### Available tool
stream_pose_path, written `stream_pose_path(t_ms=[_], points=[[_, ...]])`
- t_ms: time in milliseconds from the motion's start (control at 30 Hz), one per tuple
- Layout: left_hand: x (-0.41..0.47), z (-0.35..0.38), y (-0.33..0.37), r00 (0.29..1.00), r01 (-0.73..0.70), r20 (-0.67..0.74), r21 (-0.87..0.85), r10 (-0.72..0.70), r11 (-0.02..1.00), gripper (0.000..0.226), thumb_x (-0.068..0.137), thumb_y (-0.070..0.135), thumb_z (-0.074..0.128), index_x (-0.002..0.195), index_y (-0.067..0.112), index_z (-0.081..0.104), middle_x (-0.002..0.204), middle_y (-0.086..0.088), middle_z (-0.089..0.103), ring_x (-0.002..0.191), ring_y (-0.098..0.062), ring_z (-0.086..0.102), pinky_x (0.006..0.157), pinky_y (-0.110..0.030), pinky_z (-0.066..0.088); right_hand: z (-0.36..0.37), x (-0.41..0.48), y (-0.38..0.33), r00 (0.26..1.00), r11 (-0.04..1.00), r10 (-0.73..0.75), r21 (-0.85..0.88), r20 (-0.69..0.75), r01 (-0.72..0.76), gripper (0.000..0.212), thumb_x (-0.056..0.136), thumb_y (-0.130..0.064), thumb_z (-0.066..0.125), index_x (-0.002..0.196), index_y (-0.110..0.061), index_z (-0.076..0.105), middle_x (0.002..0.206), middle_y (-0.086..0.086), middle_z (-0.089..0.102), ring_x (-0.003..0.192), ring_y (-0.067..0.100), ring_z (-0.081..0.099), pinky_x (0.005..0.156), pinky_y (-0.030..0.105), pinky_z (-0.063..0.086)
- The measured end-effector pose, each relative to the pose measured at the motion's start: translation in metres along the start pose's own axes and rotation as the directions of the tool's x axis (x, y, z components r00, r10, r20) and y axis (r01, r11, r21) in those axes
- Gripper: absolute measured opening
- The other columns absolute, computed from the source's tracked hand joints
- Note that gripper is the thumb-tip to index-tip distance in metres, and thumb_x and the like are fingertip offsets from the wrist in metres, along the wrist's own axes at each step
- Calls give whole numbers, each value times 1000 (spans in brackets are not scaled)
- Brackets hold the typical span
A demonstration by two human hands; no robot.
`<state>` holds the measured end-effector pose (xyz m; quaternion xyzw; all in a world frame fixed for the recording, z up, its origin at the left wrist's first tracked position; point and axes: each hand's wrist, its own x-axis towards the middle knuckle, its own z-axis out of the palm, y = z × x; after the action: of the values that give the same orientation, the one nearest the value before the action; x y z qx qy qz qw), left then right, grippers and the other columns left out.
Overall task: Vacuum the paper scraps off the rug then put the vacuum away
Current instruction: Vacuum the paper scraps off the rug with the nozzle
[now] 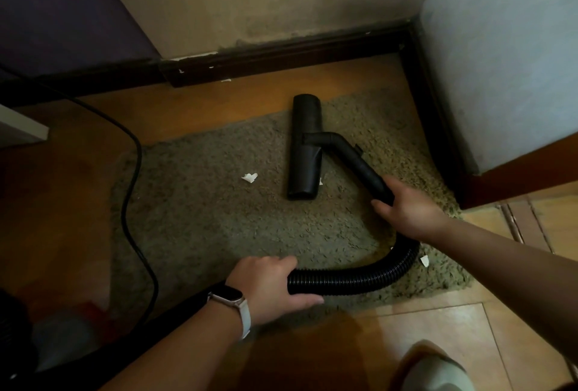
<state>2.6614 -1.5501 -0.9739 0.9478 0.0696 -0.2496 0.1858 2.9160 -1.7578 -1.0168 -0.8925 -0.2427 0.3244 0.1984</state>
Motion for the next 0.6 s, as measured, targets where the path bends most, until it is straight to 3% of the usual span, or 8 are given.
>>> stream_pose_path(t_ms=[67,233,367,467,600], points=[[0,2,-1,1000,-6,6,-4,6,1000,80,63,97,22,102,35,54,89,16,59,78,-3,58,71,-27,55,1,-2,-3,999,999,-41,-27,19,42,45,94,-43,60,135,-40,40,86,-11,61,73,6,62,61,27,48],[-5,7,-4,998,-23,58,-12,23,1000,75,62,97,25,97,36,50,86,17,56,76,-4,56,69,-25,51,13,-13,-6,993,986,-108,-121,55,114,56,94,-46,59,143,-37,33,92,-5,62,78,11,61,74,32,51],[-6,11,-3,998,-46,42,18,45,999,64,66,96,29,90,38,43,77,18,46,71,-5,49,63,-26,39,15,-25,2,990,989,-131,-65,43,133,56,93,-41,61,144,-37,37,91,-11,61,75,0,59,64,22,44],[-4,14,0,997,-63,35,39,62,997,62,67,95,29,89,39,40,78,18,46,71,-7,49,64,-28,39,16,-36,13,997,996,-82,15,-9,83,52,93,-38,63,141,-37,42,90,-13,66,71,-1,65,67,26,53],[-2,15,7,996,-85,29,44,83,995,63,66,96,27,87,38,39,75,17,44,70,-7,49,61,-28,38,15,-55,28,995,997,56,54,-88,-51,53,94,-37,64,141,-37,40,85,-17,62,67,-6,63,56,11,45]])
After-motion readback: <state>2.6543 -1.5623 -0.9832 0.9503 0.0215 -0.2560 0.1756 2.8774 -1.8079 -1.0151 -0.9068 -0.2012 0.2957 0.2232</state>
